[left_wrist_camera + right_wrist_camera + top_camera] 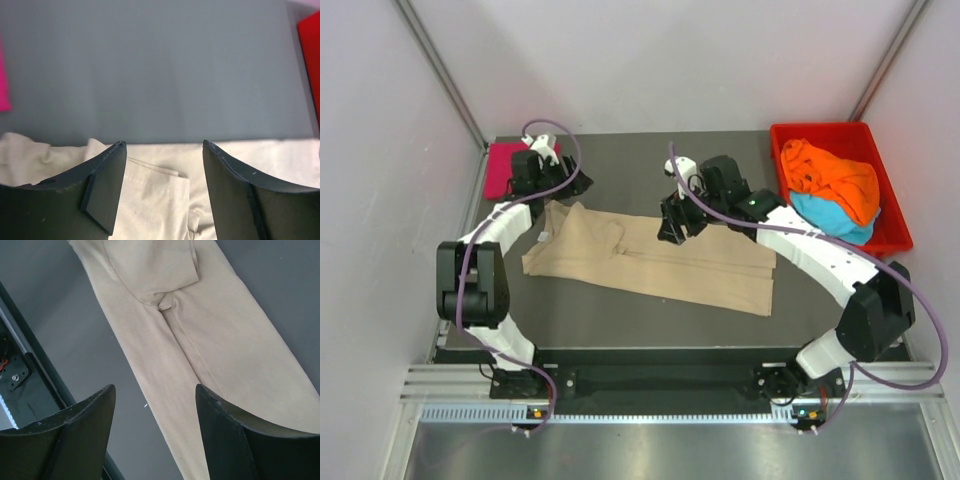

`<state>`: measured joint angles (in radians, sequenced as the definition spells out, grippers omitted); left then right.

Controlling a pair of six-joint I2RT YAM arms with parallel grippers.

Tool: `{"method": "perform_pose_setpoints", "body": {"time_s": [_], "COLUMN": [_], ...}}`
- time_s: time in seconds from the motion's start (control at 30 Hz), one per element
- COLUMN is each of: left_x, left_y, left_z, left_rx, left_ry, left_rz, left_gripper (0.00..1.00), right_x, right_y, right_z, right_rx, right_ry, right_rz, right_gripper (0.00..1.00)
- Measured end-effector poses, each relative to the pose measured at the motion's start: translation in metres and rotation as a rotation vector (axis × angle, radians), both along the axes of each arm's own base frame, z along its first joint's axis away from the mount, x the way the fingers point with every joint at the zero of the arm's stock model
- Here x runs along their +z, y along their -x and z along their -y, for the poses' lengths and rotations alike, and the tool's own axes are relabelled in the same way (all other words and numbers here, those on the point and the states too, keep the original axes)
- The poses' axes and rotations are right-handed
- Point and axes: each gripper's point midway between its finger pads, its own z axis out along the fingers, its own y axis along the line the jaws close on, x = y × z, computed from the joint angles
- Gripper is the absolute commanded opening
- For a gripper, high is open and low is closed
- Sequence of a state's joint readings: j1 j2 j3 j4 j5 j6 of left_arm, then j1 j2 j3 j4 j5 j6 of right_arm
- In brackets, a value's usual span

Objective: Fold and stack the t-shirts
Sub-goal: Fold the tshirt

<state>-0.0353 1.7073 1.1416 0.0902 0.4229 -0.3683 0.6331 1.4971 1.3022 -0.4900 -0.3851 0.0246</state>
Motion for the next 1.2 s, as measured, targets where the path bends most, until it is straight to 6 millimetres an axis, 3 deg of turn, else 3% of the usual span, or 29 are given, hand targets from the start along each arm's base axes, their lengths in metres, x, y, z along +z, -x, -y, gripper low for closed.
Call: {"method": "perform_pose_setpoints", "body": {"time_s": [0.1, 0.23, 0.37, 0.53, 0.63, 0.77, 0.93, 1.1, 1.2], "left_x": [0.008, -0.005, -0.037, -0.084, -0.098, -0.104, -0.120, -0.125, -0.125], "left_y": [-0.003, 0.001, 0.010, 0.028, 0.034, 0.024, 0.023, 0.021, 0.020], "left_z": [-0.009, -0.017, -0.030, -0.070, -0.091, -0.101, -0.107, -0.114, -0.117], "left_rx": [0.056, 0.126, 0.217, 0.430, 0.524, 0.571, 0.598, 0.638, 0.650], "left_ry": [-0.022, -0.037, -0.080, -0.215, -0.284, -0.304, -0.337, -0.361, -0.354], "left_rz": [0.016, -0.040, -0.150, -0.321, -0.385, -0.402, -0.435, -0.449, -0.451], "left_gripper": [0.67, 0.66, 0.61, 0.54, 0.56, 0.53, 0.40, 0.36, 0.35], "right_x": [-0.006, -0.023, -0.049, -0.081, -0.092, -0.094, -0.102, -0.114, -0.125], "right_y": [-0.008, -0.029, -0.053, -0.070, -0.075, -0.087, -0.090, -0.076, -0.054], "right_z": [0.001, 0.000, -0.006, 0.008, 0.032, 0.076, 0.155, 0.209, 0.232], "right_rx": [-0.040, -0.112, -0.144, -0.198, -0.287, -0.464, -0.766, -0.985, -1.116], "right_ry": [0.016, 0.070, 0.149, 0.295, 0.368, 0.402, 0.436, 0.480, 0.502], "right_rz": [-0.002, -0.020, -0.041, -0.103, -0.142, -0.182, -0.258, -0.297, -0.324], "right_gripper": [0.65, 0.65, 0.63, 0.62, 0.62, 0.62, 0.60, 0.59, 0.59]}}
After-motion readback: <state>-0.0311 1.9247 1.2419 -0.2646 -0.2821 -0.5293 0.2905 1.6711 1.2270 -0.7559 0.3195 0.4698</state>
